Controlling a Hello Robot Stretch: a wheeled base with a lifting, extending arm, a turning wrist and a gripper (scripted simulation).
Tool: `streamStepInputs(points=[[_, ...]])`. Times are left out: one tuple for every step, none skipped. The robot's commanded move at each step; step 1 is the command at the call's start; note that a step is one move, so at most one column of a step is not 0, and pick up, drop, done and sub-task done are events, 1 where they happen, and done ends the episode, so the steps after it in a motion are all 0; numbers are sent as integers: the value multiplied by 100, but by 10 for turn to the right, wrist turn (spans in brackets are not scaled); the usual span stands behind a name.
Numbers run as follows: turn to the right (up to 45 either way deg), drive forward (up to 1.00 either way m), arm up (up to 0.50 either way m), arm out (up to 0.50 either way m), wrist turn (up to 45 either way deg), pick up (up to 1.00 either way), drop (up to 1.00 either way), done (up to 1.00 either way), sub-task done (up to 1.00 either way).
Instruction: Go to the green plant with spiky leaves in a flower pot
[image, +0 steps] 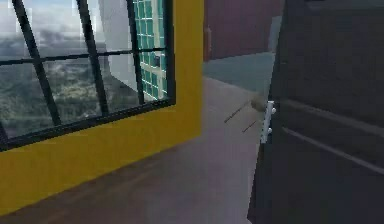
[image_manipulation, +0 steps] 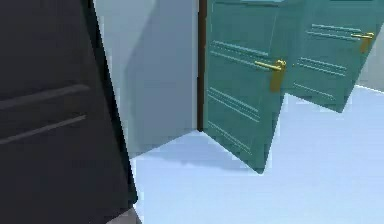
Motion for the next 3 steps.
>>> streamStepInputs(points=[[0, 100, 0, 0, 0, 0, 0, 0, 0], [0, 35, 0, 0, 0, 0, 0, 0, 0], [450, 0, 0, 0, 0, 0, 0, 0, 0]])
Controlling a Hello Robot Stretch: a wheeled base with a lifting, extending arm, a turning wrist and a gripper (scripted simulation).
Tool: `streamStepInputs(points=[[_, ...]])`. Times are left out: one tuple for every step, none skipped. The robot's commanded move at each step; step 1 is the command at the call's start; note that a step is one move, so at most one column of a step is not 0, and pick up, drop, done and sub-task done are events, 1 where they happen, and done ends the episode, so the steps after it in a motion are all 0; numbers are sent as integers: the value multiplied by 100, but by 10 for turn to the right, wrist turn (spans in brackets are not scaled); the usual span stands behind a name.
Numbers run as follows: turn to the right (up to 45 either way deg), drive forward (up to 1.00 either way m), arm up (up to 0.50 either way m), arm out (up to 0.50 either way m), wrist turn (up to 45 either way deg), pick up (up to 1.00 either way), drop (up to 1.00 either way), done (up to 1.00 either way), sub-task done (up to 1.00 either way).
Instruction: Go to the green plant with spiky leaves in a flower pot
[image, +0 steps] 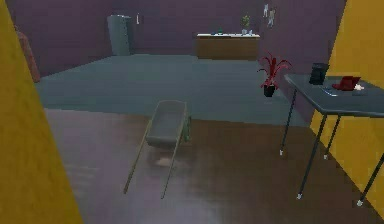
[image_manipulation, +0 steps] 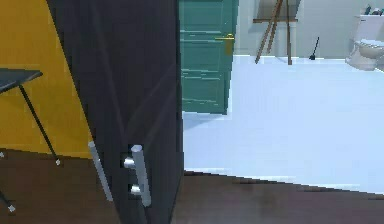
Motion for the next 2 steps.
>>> streamStepInputs(points=[[30, 0, 0, 0, 0, 0, 0, 0, 0], [0, 45, 0, 0, 0, 0, 0, 0, 0]])
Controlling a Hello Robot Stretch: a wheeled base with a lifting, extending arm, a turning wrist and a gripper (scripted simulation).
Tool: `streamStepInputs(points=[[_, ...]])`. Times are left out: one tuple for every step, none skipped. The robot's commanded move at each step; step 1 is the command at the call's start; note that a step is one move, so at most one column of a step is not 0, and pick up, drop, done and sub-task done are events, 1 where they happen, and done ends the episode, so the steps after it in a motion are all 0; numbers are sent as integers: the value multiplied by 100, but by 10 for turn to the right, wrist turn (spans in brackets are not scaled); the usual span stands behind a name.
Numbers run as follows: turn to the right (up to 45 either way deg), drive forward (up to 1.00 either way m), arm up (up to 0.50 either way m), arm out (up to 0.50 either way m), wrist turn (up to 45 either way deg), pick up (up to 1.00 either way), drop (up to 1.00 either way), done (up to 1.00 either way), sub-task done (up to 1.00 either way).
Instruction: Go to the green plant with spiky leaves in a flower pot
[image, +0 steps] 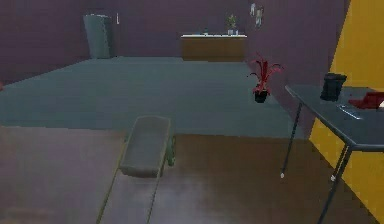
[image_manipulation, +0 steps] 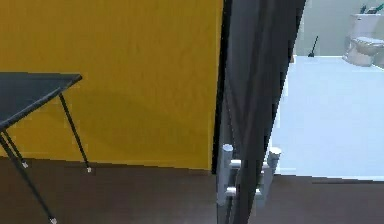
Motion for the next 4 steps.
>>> streamStepInputs(points=[[30, 0, 0, 0, 0, 0, 0, 0, 0], [150, 0, 0, 0, 0, 0, 0, 0, 0], [0, 60, 0, 0, 0, 0, 0, 0, 0], [-120, 0, 0, 0, 0, 0, 0, 0, 0]])
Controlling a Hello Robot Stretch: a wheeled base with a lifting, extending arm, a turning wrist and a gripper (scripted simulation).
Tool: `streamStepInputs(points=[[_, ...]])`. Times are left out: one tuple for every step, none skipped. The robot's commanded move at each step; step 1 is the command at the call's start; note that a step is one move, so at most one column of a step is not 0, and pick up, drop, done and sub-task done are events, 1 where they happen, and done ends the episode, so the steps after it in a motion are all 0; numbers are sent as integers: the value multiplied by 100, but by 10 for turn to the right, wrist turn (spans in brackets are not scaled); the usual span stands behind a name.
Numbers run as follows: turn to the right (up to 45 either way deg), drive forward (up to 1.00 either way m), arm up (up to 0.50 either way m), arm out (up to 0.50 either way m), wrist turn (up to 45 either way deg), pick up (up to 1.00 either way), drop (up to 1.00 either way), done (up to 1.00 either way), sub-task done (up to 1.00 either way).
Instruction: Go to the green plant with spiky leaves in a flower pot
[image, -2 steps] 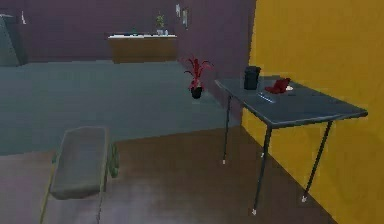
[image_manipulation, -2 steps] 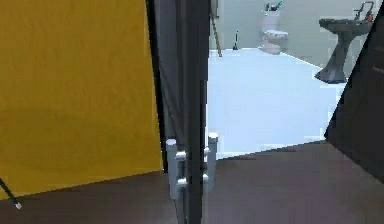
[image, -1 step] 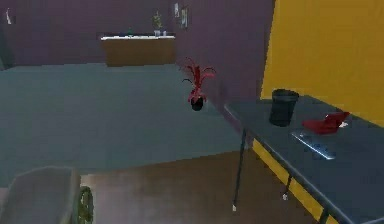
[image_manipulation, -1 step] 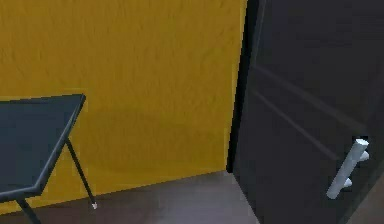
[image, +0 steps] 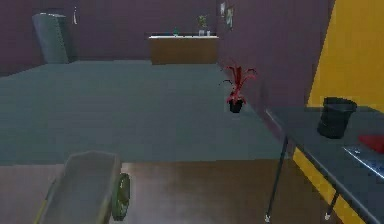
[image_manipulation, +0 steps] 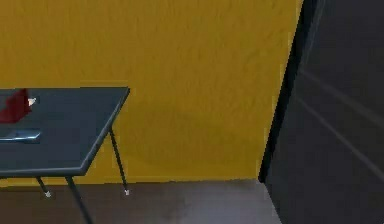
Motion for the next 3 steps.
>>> streamStepInputs(points=[[0, 100, 0, 0, 0, 0, 0, 0, 0], [0, 100, 0, 0, 0, 0, 0, 0, 0], [-30, 0, 0, 0, 0, 0, 0, 0, 0]])
